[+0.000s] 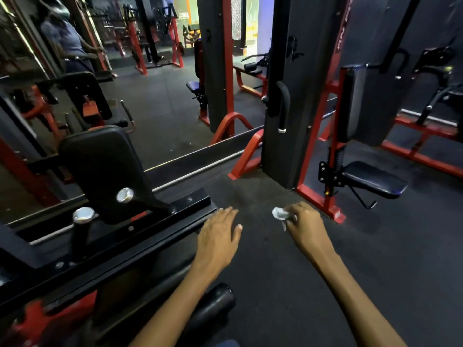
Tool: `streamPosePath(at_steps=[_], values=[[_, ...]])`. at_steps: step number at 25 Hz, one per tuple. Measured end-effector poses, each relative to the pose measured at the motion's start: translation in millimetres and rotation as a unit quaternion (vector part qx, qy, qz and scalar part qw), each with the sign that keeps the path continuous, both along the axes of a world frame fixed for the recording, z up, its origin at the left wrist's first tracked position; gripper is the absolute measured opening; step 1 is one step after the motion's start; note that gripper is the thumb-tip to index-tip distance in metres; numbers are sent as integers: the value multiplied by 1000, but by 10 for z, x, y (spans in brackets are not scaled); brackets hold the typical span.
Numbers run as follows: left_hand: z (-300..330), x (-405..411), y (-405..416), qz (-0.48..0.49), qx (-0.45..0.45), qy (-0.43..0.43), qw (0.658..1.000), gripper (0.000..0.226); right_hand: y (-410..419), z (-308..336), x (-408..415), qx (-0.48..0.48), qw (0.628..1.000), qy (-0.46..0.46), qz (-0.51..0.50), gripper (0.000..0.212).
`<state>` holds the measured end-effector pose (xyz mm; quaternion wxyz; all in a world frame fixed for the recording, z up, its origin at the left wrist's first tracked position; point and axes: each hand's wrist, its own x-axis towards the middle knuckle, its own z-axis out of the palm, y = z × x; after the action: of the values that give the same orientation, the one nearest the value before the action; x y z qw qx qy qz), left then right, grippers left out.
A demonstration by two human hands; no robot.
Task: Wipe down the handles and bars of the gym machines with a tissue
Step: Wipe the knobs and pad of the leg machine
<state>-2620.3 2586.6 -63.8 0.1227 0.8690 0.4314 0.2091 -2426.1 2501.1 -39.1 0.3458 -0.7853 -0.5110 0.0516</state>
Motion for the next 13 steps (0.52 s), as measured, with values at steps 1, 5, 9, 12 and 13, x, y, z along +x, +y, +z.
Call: streamPosePath(at_steps=[1, 5, 9, 12, 13], values=[[-15, 179, 63, -2, 7, 8, 1000, 48, 61, -23, 172, -3, 1000, -4, -3, 13], [-10, 917, 478, -6, 19, 5, 1000, 49, 616, -123, 856, -24, 999, -22, 5, 14], [6, 1593, 1023, 28, 24, -15, 999, 49, 1265, -81, 1420, -47, 996, -66, 32, 9], [8, 1986, 1423, 63, 12, -20, 998, 49, 1743, -52, 1796, -49, 991, -108, 64, 15], [7, 2085, 1552, 77, 7, -17, 997, 49, 1920, -39, 1899, -52, 990, -108, 72, 17]])
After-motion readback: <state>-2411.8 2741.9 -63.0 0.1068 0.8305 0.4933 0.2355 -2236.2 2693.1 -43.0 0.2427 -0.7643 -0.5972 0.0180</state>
